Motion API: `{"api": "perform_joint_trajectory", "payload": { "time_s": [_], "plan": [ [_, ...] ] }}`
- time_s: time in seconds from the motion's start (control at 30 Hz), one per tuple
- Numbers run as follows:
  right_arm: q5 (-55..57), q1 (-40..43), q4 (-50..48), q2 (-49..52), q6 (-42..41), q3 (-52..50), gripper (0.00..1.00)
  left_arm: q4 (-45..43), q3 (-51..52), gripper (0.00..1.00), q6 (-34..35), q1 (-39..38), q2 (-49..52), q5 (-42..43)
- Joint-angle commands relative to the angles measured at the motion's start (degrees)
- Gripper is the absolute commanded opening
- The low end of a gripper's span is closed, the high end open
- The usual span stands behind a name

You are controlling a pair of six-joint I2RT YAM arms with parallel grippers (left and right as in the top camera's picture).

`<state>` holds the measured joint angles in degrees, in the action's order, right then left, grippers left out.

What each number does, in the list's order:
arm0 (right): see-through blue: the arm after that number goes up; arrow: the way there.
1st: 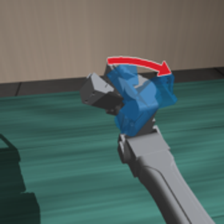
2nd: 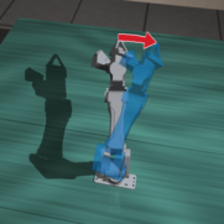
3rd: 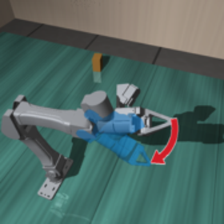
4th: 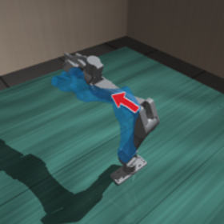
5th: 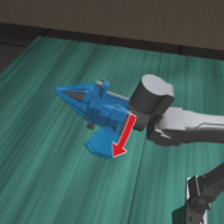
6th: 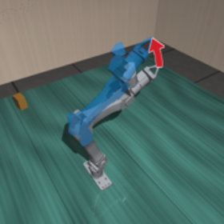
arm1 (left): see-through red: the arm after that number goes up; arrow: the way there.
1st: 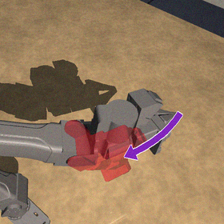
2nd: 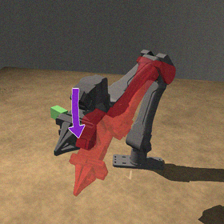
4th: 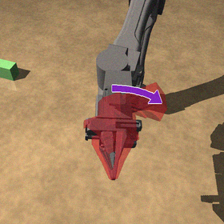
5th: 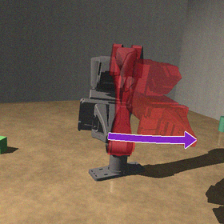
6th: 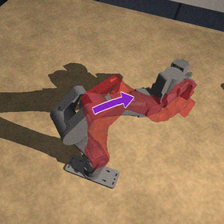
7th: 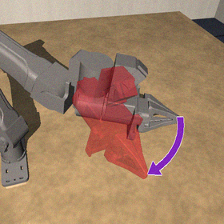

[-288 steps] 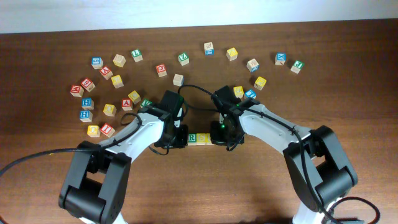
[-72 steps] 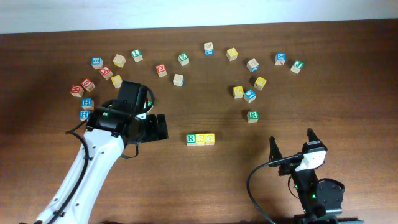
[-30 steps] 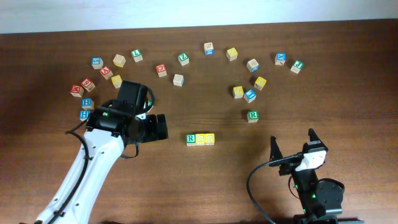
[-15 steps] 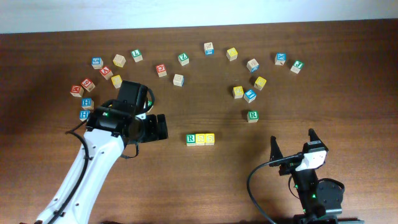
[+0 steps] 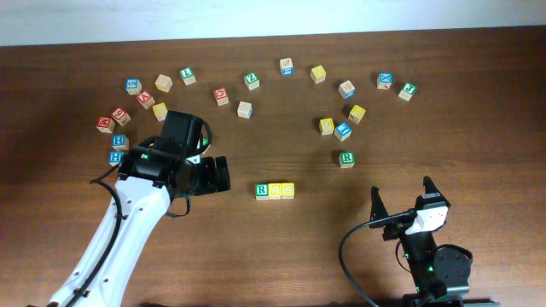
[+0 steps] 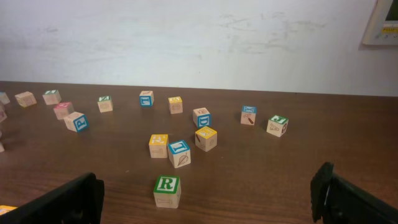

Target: Spell out RSS

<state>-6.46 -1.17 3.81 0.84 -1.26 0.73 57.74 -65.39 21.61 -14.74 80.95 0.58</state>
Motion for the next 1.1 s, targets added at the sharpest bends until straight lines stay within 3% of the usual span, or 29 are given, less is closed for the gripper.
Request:
{"api": "perform_joint_trajectory", "payload": {
  "time_s": [0.0,0.67,0.83,0.93,1.07],
  "plan": [
    [0.72,-0.33,0.24,-0.66,-0.31,-0.42,0.98,0.02,-0.68,0.99,-0.26,0.17,-0.28,-0.59],
    [0.72,-0.33,0.26,-0.66,-0.31,-0.42,0.98,0.09,-0.66,0.99,-0.28,0.17,-0.61,-0.63],
    [0.72,-0.33,0.24,-0.66,-0.28,-0.42,0.98,-0.28,-0.59,0.99,-0.37,0.17,-3.54,-5.33],
    [0.72,-0.33,0.26,-0.66,-0.31,-0.42,0.98,-1.38,-0.07,0.99,-2.62,0.24,-6.62,-6.45],
    [0.72,-0.33,0.24,-0.66,-0.31,-0.42,0.98,-10.25,2.75,0.99,-9.88,0.37,-12.28,-3.76]
  ]
}}
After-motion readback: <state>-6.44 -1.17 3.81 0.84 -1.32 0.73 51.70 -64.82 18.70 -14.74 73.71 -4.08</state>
